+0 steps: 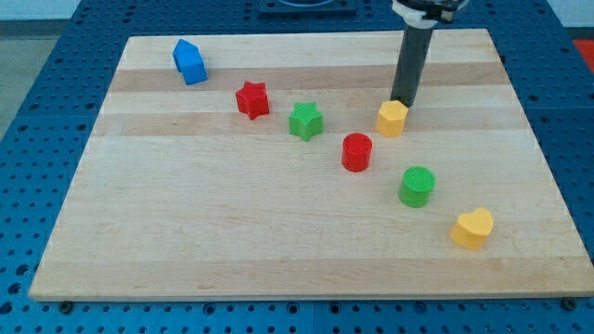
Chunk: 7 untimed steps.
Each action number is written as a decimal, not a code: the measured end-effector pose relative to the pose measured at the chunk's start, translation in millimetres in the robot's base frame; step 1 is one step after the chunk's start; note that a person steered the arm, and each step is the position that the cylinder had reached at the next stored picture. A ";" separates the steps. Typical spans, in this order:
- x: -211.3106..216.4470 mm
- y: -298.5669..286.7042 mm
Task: Push the green circle and green star closer to the group of blocks
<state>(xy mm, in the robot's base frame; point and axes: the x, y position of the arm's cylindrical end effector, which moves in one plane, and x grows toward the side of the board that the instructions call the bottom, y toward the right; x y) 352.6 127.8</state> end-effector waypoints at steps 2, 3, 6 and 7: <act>5.3 -33.9; 28.4 -28.5; 91.7 6.8; 104.6 16.5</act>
<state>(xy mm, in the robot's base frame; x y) 457.2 144.2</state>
